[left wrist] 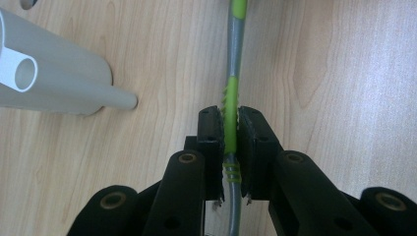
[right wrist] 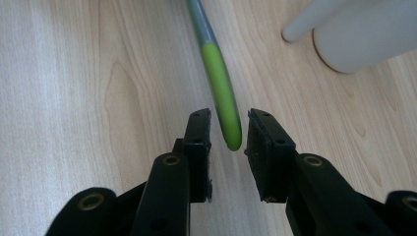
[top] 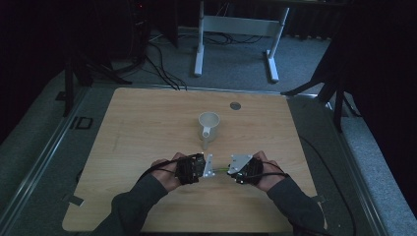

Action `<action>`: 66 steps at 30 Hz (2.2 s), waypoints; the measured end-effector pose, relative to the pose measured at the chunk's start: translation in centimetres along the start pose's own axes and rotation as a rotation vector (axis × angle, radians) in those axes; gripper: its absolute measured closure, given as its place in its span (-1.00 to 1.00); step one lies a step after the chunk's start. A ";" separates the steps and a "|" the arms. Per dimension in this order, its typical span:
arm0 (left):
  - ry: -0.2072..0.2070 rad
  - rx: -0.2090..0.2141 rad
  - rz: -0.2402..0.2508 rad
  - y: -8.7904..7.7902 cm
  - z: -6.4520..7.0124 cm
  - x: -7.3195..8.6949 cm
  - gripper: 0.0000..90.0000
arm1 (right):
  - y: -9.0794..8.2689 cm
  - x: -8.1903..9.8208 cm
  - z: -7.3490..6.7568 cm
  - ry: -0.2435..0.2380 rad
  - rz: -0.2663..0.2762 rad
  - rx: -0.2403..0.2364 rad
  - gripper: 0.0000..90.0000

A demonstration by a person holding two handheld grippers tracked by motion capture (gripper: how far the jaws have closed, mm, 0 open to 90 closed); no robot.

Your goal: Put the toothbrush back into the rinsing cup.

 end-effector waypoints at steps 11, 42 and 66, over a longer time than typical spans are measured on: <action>0.029 0.024 -0.004 0.1 0.3 0.0 0.80 | 0.8 0.0 -0.4 -0.024 -0.015 -0.033 0.74; -0.041 -0.065 0.036 0.0 -0.3 -0.4 0.36 | 0.9 -0.2 -1.3 -0.051 -0.020 -0.040 0.81; -0.487 -0.121 0.246 -4.1 -4.9 3.4 0.27 | -0.1 1.5 0.9 0.075 0.016 0.047 0.81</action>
Point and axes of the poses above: each handheld gripper's, and its own axes: y roughly forward along the jaws, x roughly out of its underside, z roughly to its right, the point moved 8 cm from there along y, roughly forward along the jaws, and after that the axes turned 7 degrees about -x, right-handed, at the moved point
